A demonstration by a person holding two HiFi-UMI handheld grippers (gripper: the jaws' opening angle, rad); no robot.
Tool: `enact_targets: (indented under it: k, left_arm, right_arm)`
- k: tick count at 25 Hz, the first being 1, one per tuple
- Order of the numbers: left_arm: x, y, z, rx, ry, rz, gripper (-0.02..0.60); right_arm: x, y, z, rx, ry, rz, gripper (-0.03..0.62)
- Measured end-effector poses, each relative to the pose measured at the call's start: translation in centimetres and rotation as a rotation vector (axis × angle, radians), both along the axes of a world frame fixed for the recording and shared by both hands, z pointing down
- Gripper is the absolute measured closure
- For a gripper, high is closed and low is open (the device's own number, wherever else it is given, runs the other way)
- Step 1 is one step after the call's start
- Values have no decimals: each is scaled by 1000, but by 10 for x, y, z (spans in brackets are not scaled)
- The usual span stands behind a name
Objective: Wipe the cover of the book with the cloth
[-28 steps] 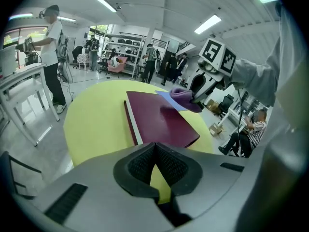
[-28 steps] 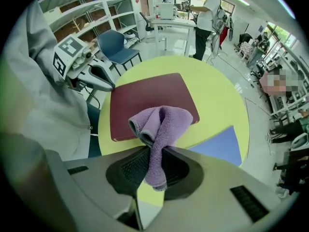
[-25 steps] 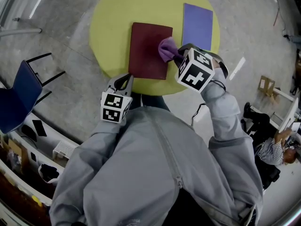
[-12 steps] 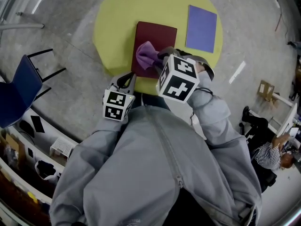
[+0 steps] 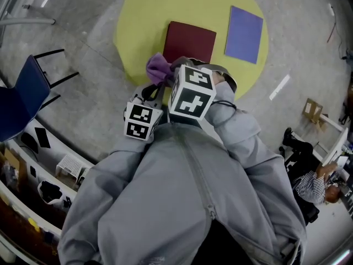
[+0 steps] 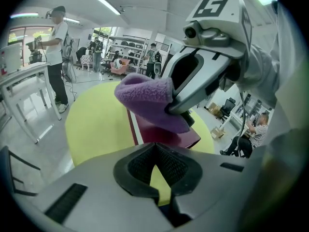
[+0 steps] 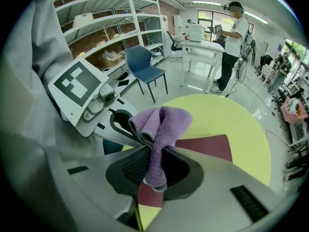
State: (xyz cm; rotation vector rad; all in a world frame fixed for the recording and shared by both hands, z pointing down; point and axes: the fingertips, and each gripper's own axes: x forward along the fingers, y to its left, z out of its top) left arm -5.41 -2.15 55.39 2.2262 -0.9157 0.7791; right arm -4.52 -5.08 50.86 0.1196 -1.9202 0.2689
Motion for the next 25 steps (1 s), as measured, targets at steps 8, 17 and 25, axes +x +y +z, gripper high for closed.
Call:
enact_targets:
  k: [8,17,25]
  left_arm:
    - [1,0,2,-2,7,0,565]
    - [-2,-2,3,13,-6,12,564]
    - [1,-2,3,15,-19,21,563]
  right_arm:
    - [-10,1,28,-35,13,4,511]
    - [-5,4,33,-55,-2,25,511]
    - [38,22,37,-78,31,72,511]
